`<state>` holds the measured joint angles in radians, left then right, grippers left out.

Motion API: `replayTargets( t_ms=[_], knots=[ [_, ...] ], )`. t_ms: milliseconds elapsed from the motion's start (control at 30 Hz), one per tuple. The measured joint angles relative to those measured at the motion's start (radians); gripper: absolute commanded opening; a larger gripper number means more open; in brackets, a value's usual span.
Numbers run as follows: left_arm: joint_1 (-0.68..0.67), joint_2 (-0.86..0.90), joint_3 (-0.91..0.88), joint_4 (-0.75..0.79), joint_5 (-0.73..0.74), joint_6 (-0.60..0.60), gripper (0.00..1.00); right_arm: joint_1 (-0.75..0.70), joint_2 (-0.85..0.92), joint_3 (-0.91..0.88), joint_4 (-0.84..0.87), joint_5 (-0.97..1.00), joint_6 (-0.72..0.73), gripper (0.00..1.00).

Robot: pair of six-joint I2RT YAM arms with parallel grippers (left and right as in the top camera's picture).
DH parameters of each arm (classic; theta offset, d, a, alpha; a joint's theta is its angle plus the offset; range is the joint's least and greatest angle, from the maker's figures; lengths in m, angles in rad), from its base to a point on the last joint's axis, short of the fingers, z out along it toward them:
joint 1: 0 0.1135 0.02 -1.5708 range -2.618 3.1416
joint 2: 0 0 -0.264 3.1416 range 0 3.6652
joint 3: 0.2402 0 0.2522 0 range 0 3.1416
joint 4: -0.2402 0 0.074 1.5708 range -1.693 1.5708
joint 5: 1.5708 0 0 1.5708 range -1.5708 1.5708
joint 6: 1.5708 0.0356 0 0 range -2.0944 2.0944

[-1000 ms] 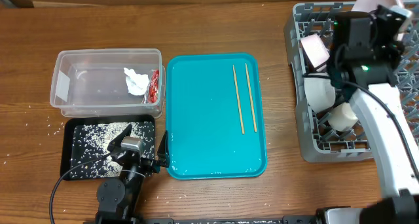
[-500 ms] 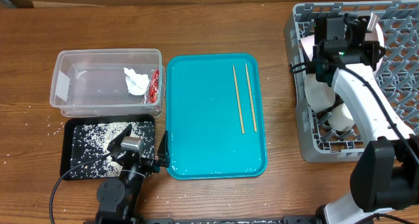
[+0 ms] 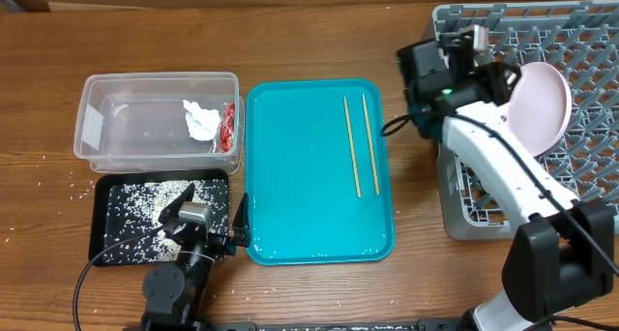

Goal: Sort waste into correct bins and load items into the dishwasher
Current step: 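Grasp one wooden chopstick on the teal tray with the right gripper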

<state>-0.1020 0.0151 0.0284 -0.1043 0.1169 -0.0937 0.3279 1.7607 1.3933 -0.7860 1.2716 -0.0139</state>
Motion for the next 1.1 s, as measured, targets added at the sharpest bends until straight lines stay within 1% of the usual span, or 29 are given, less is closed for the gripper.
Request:
replayTargets(
  t_ms=[67, 133, 200, 267, 333, 367, 467, 533, 633, 700, 767, 833, 900, 1000, 1100],
  knots=[
    [0.000, 0.000, 0.000, 0.000, 0.000, 0.000, 1.00, 0.002, -0.009, 0.000, -0.001, -0.033, 0.026, 0.46],
    [0.000, 0.000, 0.000, 0.000, 0.000, 0.000, 1.00, -0.019, -0.037, 0.000, -0.003, -0.106, 0.037, 0.47],
    [0.000, 0.000, 0.000, 0.000, 0.000, 0.000, 1.00, -0.063, -0.086, 0.012, -0.021, -0.222, 0.046, 0.46],
    [0.000, 0.000, 0.000, 0.000, 0.000, 0.000, 1.00, -0.111, -0.142, 0.042, -0.049, -0.366, 0.051, 0.41],
    [0.000, 0.000, 0.000, 0.000, 0.000, 0.000, 1.00, -0.150, -0.204, 0.074, -0.093, -0.526, 0.056, 0.41],
    [0.000, 0.000, 0.000, 0.000, 0.000, 0.000, 1.00, -0.161, -0.257, 0.096, -0.132, -0.682, 0.062, 0.40],
    [0.000, 0.000, 0.000, 0.000, 0.000, 0.000, 1.00, -0.130, -0.329, 0.117, -0.203, -1.066, 0.068, 0.39],
    [0.000, 0.000, 0.000, 0.000, 0.000, 0.000, 1.00, -0.087, -0.330, 0.113, -0.213, -1.279, 0.086, 0.40],
    [0.000, 0.000, 0.000, 0.000, 0.000, 0.000, 1.00, -0.006, -0.286, 0.076, -0.190, -1.450, 0.115, 0.40],
    [0.000, 0.000, 0.000, 0.000, 0.000, 0.000, 1.00, 0.052, -0.237, 0.038, -0.148, -1.500, 0.133, 0.36],
    [0.000, 0.000, 0.000, 0.000, 0.000, 0.000, 1.00, 0.103, -0.166, 0.011, -0.125, -1.508, 0.147, 0.36],
    [0.000, 0.000, 0.000, 0.000, 0.000, 0.000, 1.00, 0.137, -0.104, -0.001, -0.117, -1.491, 0.153, 0.35],
    [0.000, 0.000, 0.000, 0.000, 0.000, 0.000, 1.00, 0.164, -0.026, -0.008, -0.102, -1.431, 0.160, 0.31],
    [0.000, 0.000, 0.000, 0.000, 0.000, 0.000, 1.00, 0.164, 0.056, -0.008, -0.080, -1.363, 0.168, 0.27],
    [0.000, 0.000, 0.000, 0.000, 0.000, 0.000, 1.00, 0.163, 0.136, -0.009, -0.056, -1.322, 0.171, 0.27]
  ],
)
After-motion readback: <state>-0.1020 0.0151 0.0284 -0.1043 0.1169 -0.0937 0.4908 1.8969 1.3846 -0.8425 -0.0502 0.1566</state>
